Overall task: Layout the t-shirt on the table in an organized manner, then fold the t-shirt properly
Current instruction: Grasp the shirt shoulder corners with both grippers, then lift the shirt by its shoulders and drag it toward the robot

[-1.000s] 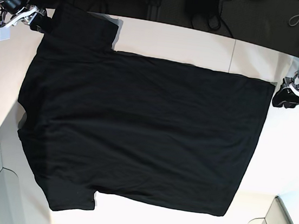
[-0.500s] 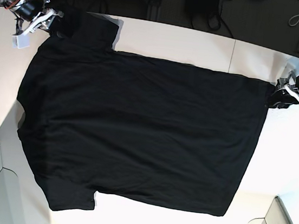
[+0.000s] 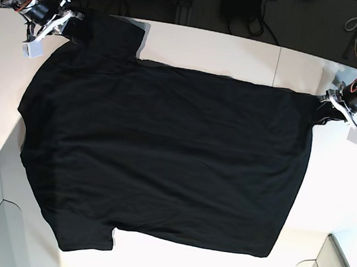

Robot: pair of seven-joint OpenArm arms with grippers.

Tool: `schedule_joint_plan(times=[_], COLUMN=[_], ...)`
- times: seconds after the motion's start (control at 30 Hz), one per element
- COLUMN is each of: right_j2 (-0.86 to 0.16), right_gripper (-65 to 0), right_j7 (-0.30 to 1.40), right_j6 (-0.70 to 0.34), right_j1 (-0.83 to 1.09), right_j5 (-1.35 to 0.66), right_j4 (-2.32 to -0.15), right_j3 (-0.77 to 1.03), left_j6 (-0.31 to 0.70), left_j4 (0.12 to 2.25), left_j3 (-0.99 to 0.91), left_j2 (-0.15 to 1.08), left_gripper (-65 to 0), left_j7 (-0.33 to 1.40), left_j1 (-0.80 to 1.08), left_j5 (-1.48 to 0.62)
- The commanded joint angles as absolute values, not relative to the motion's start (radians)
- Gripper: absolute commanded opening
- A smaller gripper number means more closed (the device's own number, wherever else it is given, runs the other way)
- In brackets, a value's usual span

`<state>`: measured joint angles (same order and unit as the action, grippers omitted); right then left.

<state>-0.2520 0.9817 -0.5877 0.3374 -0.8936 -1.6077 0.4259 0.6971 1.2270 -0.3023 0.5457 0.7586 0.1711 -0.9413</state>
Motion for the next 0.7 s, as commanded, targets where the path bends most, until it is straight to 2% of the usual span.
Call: schedule_joint_plan(times=[0.0, 0.27, 0.67], right_j2=[-0.263, -0.264, -0.271], right_gripper=[-65.0, -65.0, -65.0], right_j7=[0.992, 0.987, 0.937], right_j6=[-0.581, -0.581, -0.581], right_j1=[0.325, 0.198, -0.08], right_j5=[-0.868, -0.871, -0.752], right_j4=[-1.615, -1.615, -1.612], right_j3=[0.428, 0.476, 0.48], left_j6=[0.698, 0.698, 0.698], left_j4=[1.233, 1.345, 1.307], left_j3=[-0.305, -0.329, -0.314], left_j2=[0.564, 0.591, 0.593], left_gripper=[-65.0, -65.0, -65.0], left_j7=[0.782, 0.774, 0.743], left_j1=[0.169, 0.143, -0.045], left_j5=[-0.932, -0.969, -0.897])
